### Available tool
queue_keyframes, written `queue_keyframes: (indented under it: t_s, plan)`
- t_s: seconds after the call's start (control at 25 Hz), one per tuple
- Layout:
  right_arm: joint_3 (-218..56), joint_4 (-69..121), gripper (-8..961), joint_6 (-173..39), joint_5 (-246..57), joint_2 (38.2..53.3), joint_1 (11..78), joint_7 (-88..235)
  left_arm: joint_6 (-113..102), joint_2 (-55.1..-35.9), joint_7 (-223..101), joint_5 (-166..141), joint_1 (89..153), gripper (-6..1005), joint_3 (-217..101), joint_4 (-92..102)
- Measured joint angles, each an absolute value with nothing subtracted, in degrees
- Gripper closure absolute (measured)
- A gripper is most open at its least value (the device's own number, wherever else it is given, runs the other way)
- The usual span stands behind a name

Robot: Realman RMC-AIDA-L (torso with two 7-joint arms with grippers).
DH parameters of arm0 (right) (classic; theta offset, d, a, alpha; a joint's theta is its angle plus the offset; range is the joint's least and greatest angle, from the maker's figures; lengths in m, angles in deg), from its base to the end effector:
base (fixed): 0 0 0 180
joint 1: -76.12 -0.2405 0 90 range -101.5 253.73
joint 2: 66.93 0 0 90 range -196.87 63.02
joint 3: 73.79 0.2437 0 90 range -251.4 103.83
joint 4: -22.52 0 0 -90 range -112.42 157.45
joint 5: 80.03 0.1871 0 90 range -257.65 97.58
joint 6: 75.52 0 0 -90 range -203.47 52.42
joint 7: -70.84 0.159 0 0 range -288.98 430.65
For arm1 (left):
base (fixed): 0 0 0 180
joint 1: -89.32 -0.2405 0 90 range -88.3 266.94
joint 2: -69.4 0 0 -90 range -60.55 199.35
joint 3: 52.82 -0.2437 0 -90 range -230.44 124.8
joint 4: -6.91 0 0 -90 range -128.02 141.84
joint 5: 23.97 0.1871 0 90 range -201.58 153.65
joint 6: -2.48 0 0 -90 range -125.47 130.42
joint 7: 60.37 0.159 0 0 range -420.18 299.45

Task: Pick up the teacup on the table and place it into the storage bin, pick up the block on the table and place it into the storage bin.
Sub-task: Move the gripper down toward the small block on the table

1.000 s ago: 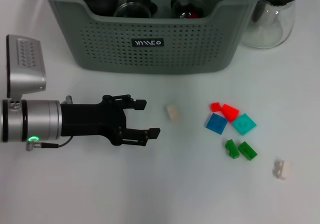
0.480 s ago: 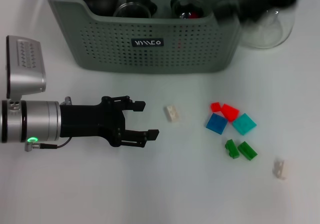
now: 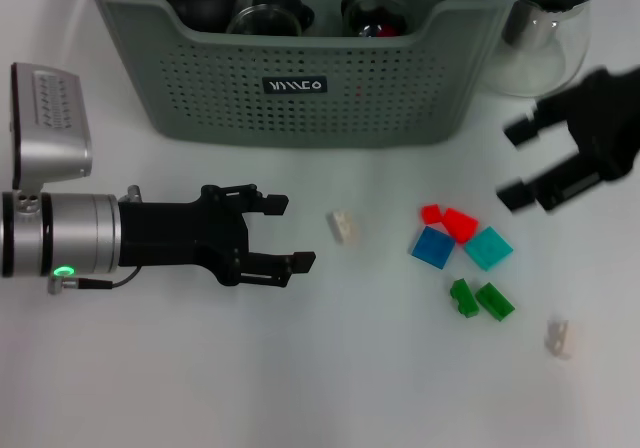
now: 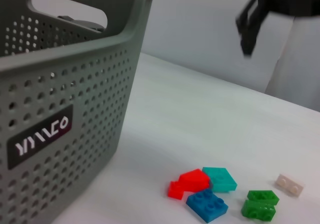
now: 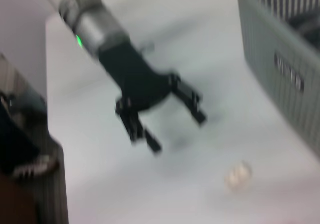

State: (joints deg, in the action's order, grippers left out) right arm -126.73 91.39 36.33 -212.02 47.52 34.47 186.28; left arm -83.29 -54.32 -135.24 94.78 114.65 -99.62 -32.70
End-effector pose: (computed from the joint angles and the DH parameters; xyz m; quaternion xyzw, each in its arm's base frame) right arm 0.1600 0.3202 0.0487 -0.9813 0.1904 -0.0264 0.0017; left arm -0.2455 0.2763 -0.0524 -0.9581 -0.1989 -0.1832 0.0944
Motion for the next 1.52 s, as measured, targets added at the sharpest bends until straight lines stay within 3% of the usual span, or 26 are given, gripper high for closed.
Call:
queue_keyframes:
  t_s: [0.28,0.4,0.52,0.6,1.52]
  plan:
    - [-135.7,92.4,36,37.9,-222.9,48.90,33.4,193.8,-83.2,-54.09,-135.5,94.8,115.2,138,-99.5,-32.9]
    - [-139.4,92.9,36,37.8,-228.6,50.37,33.2,196.1,-83.2,-54.09,-135.6,94.8,115.3,138,-99.5,-33.0]
    - [-142.7,93.1,35,37.4,-236.5,53.24,32.8,197.2,-83.2,-54.14,-135.5,94.7,115.3,138,-99.4,-33.0]
    - [-144.0,93.0,35,37.1,-237.3,53.59,32.7,197.7,-83.0,-54.19,-135.4,94.7,115.4,138,-99.5,-33.0]
    - [-164.6,93.1,37,24.5,-233.3,53.48,39.8,205.7,-80.4,-54.64,-133.0,94.8,115.1,138,-100.8,-32.3]
